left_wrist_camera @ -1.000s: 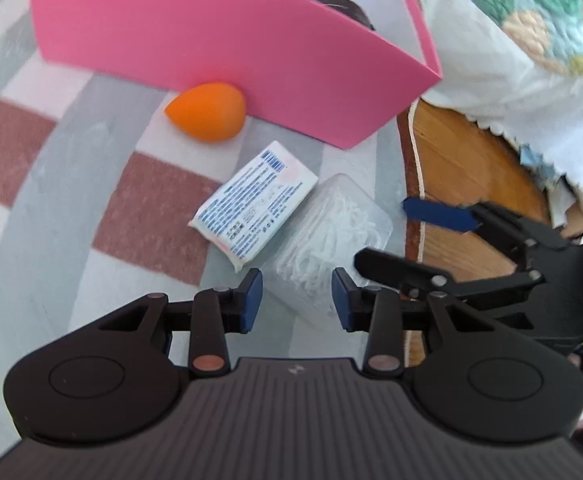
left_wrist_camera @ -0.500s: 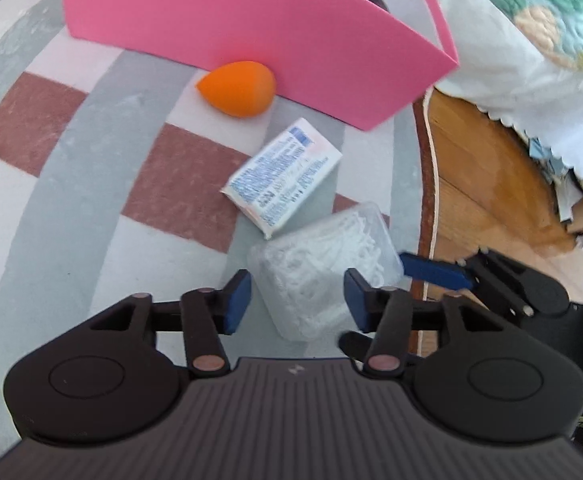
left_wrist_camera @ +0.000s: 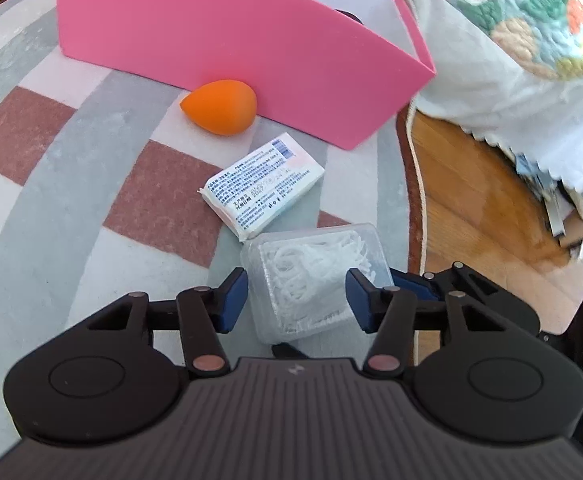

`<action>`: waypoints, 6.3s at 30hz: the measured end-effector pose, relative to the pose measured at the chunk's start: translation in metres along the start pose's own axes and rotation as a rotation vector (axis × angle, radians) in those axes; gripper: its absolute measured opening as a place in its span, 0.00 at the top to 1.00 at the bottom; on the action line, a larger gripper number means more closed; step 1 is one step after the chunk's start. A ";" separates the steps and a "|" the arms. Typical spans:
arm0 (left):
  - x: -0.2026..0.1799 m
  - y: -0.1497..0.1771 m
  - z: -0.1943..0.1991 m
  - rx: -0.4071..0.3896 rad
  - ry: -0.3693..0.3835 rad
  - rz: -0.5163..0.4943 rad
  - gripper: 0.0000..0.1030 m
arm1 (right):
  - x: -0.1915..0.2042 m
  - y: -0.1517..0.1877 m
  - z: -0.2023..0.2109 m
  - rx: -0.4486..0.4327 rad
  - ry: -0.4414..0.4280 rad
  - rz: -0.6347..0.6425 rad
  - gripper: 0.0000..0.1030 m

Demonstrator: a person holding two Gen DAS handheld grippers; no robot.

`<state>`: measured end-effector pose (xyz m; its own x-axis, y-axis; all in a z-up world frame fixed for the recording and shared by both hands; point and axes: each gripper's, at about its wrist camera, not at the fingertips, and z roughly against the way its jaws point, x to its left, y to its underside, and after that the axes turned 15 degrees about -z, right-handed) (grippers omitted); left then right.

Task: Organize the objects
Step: 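Grasp the clear cotton-swab box with the left gripper and lift it, then carry the cotton-swab box into the pink box with the left gripper, then open the left gripper and withdraw it from the pink box, then move the left tool to the white packet and grasp it, then lift the white packet and carry it over the pink box with the left gripper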

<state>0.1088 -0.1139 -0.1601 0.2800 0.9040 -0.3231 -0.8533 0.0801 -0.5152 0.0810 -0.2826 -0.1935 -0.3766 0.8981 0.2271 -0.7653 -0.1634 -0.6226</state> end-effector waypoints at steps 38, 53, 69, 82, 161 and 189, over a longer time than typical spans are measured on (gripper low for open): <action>-0.029 -0.060 0.194 -0.046 0.022 -0.202 0.52 | 0.087 -0.109 0.138 0.043 -0.055 -0.040 0.17; 0.014 -0.124 0.206 -0.107 -0.002 -0.087 0.51 | 0.091 -0.192 0.123 -0.032 -0.086 0.003 0.23; 0.070 -0.228 0.114 -0.088 -0.067 -0.026 0.50 | 0.043 -0.280 0.008 0.097 0.005 -0.135 0.45; 0.116 -0.247 -0.023 0.004 -0.049 0.087 0.50 | -0.024 -0.270 -0.118 0.193 0.095 -0.336 0.45; 0.053 -0.071 0.004 0.219 -0.038 0.086 0.41 | 0.002 -0.066 -0.042 0.047 -0.055 0.190 0.13; 0.043 -0.031 0.002 0.044 -0.191 0.016 0.49 | 0.014 -0.024 -0.019 0.006 -0.038 0.005 0.21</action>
<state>0.1466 -0.0772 -0.1565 0.1813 0.9683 -0.1718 -0.8764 0.0798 -0.4749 0.1041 -0.2582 -0.1900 -0.4000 0.8812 0.2519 -0.7665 -0.1709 -0.6191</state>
